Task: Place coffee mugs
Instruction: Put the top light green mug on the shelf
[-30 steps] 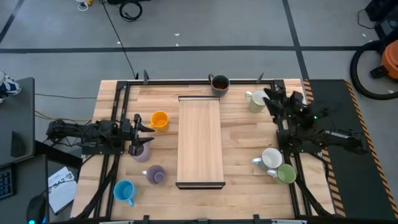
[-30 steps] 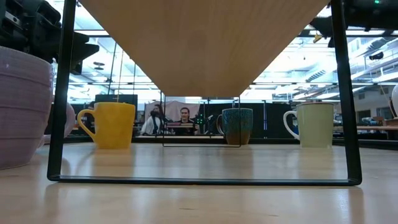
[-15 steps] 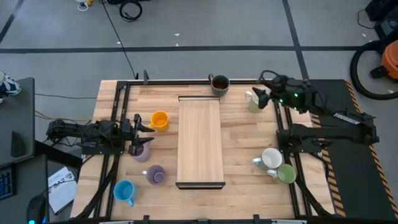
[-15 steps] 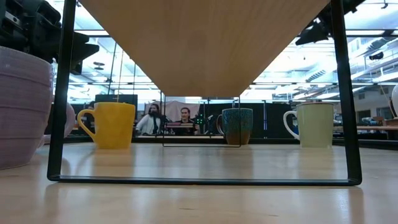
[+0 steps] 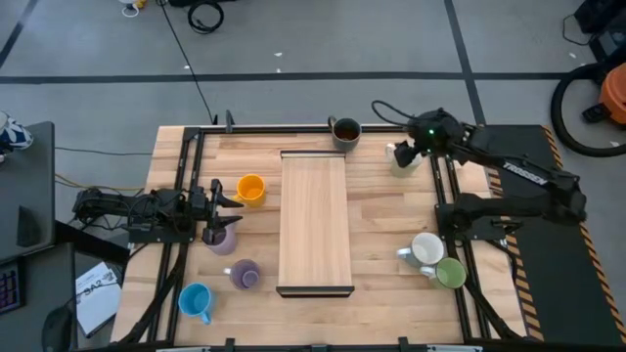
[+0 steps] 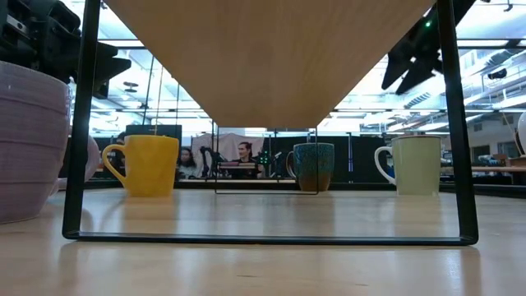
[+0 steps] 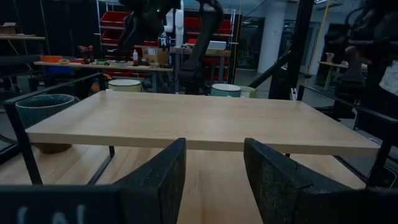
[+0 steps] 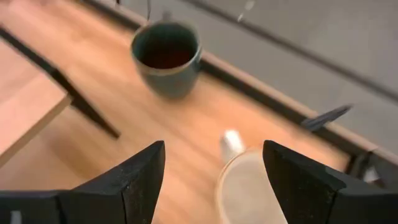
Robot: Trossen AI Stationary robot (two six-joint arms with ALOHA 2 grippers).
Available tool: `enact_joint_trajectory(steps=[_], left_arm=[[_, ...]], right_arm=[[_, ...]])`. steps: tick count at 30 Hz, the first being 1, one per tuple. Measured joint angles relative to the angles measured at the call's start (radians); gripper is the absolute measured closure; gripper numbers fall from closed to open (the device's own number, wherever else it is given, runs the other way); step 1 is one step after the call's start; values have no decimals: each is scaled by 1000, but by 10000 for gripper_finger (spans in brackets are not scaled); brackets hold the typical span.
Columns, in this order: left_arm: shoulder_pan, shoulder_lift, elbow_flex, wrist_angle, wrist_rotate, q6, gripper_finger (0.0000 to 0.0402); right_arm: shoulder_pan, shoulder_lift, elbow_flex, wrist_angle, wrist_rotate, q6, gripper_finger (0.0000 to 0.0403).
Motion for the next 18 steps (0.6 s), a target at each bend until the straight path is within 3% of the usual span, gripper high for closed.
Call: enact_joint_trajectory(steps=[10,18], left_arm=[[0,0,0,0,0,0,232],[0,0,0,0,0,0,232]], right_arm=[[-45,127,0,-1,-12,4,126],[-63,229,0,52,-15,-85,126]])
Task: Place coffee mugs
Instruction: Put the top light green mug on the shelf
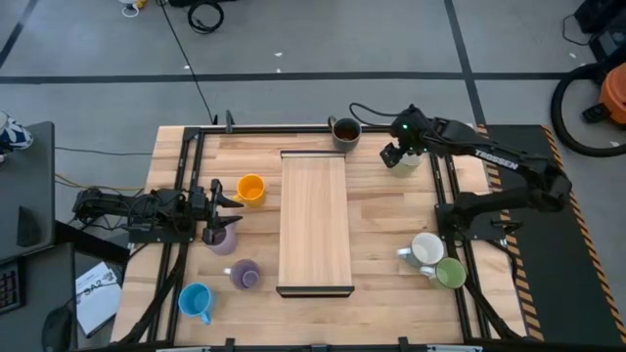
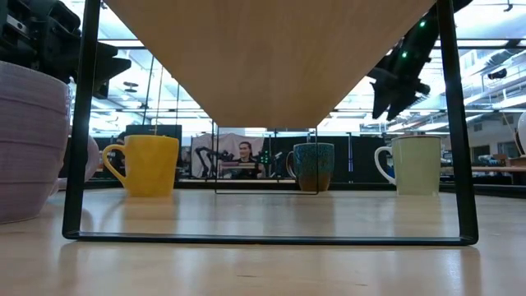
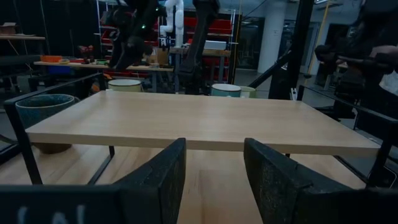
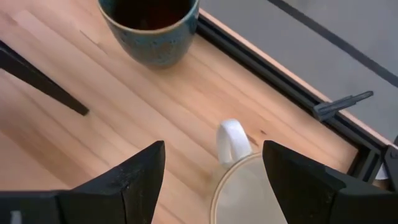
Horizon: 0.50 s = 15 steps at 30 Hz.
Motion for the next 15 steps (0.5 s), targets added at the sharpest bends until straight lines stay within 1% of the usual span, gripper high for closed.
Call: enact_joint_trajectory(steps=[7,15], left_arm=[[0,0,0,0,0,0,232],[0,0,0,0,0,0,232]], right_arm=[[-10,62,0,-19,2,24,126],[-11,74,0,-40,7,31,126]])
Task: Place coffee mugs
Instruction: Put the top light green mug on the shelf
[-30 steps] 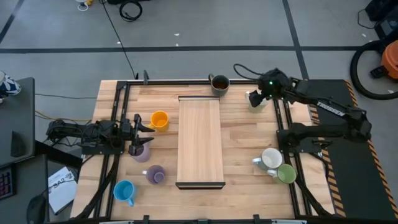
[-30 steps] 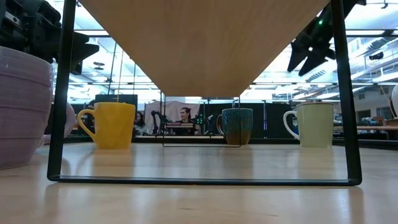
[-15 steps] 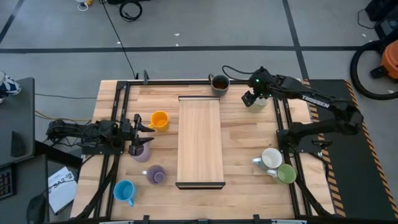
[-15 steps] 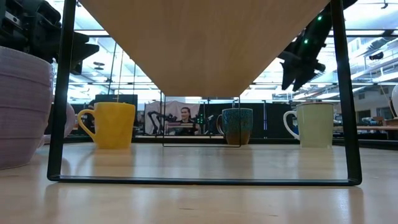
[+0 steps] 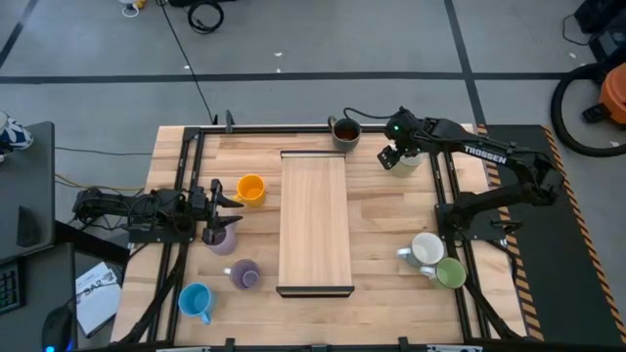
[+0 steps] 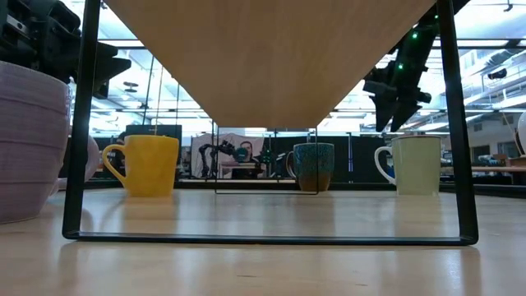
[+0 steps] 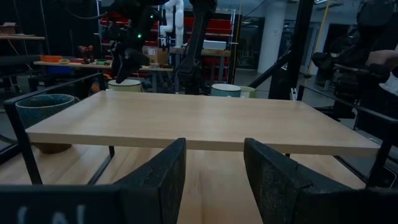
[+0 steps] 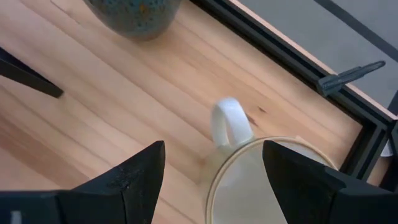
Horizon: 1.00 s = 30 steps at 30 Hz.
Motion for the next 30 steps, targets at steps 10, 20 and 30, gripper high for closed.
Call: enact_joint_trajectory(steps=[10,20,30], left_arm=[[0,0,0,0,0,0,232],[0,0,0,0,0,0,232],[0,0,0,0,0,0,232]], right_arm=[[0,36,0,-74,-8,27,126],[0,136,0,-75,-34,10,172],[-1,172,0,-80,-49,10,286]])
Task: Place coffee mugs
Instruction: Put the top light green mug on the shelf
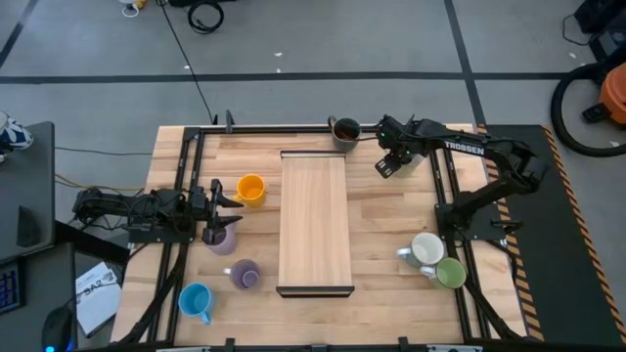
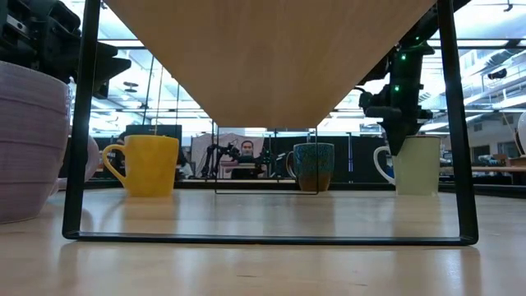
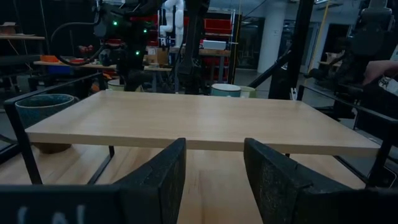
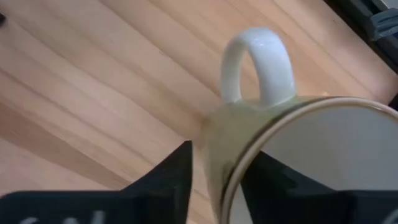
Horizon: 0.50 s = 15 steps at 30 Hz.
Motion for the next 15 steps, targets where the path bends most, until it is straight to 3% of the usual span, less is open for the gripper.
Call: enact_joint_trajectory(steps=[7,15], left_arm=[[0,0,0,0,0,0,232],[0,0,0,0,0,0,232]], right_arm=[[0,2,0,5,-11,-3,364],[0,2,0,3,-10,5,369]])
